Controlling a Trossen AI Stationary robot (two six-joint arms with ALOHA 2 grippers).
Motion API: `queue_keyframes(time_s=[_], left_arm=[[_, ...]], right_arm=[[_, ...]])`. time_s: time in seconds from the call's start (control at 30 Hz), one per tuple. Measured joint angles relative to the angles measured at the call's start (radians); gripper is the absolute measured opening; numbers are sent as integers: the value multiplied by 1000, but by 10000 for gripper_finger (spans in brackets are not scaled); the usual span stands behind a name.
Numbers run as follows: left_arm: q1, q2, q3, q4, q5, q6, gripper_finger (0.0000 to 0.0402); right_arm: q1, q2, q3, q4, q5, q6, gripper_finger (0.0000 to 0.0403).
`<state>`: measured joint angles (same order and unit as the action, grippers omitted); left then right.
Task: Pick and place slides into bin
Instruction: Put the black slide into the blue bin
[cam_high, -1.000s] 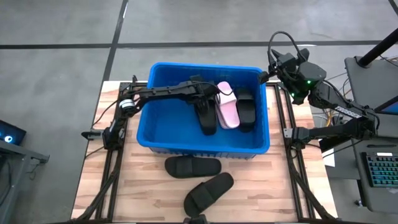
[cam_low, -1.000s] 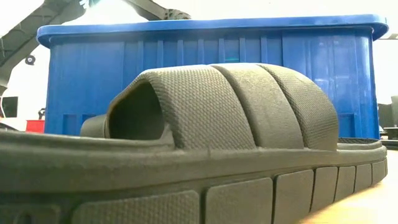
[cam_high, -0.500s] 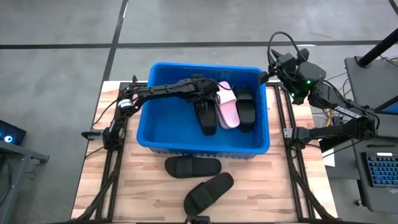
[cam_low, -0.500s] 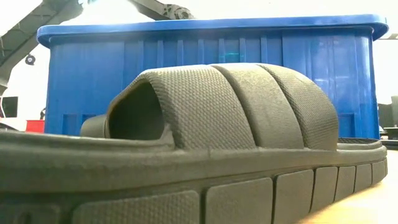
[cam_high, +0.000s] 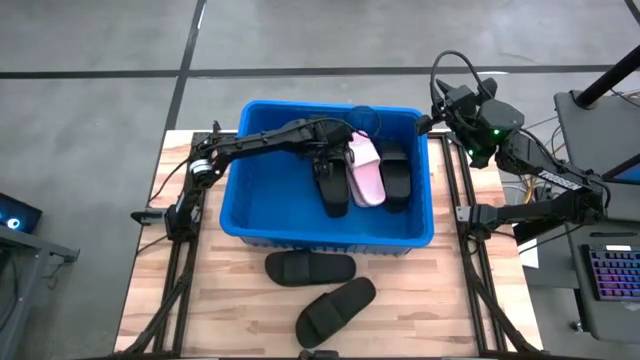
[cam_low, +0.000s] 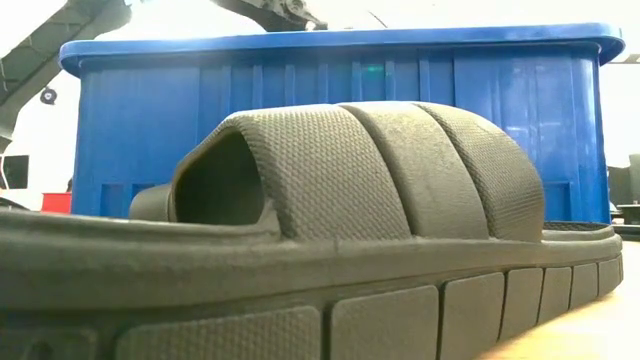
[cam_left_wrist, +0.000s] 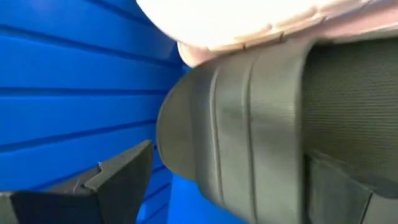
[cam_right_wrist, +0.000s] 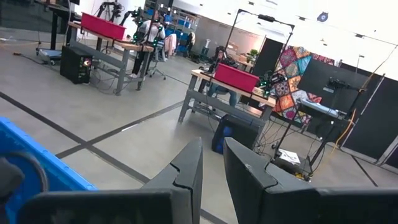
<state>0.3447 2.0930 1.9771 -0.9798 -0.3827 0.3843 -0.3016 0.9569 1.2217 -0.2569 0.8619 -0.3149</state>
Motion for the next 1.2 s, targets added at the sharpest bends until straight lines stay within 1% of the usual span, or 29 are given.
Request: queue_keyframes(time_s=[0.13, 0.3, 0.37, 0.43, 0.57, 0.73, 0.9, 1.0, 1.2], left_arm=[[0, -23, 45, -10, 58, -1, 339], [-2, -51, 68, -9, 156, -5, 339], [-4, -70, 67, -11, 216, -8, 339], [-6, -98, 67, -12, 300, -19, 339], [-6, -162, 68, -3, 484, -115, 338], [-6, -242, 68, 6, 603, -288, 338], [-7, -318, 66, 42, 744, -393, 338], [-12, -355, 63, 54, 793, -420, 338], [-82, -428, 62, 61, 798, -373, 338]], right_arm=[[0, 0, 0, 0, 0, 0, 57], [0, 0, 0, 0, 0, 0, 57], [0, 0, 0, 0, 0, 0, 57], [0, 0, 0, 0, 0, 0, 57], [0, 0, 0, -1, 0, 0, 57], [0, 0, 0, 0, 0, 0, 57], [0, 0, 0, -1, -1, 14, 57], [0, 0, 0, -8, -5, 58, 57], [0, 0, 0, -88, -15, 239, 57]])
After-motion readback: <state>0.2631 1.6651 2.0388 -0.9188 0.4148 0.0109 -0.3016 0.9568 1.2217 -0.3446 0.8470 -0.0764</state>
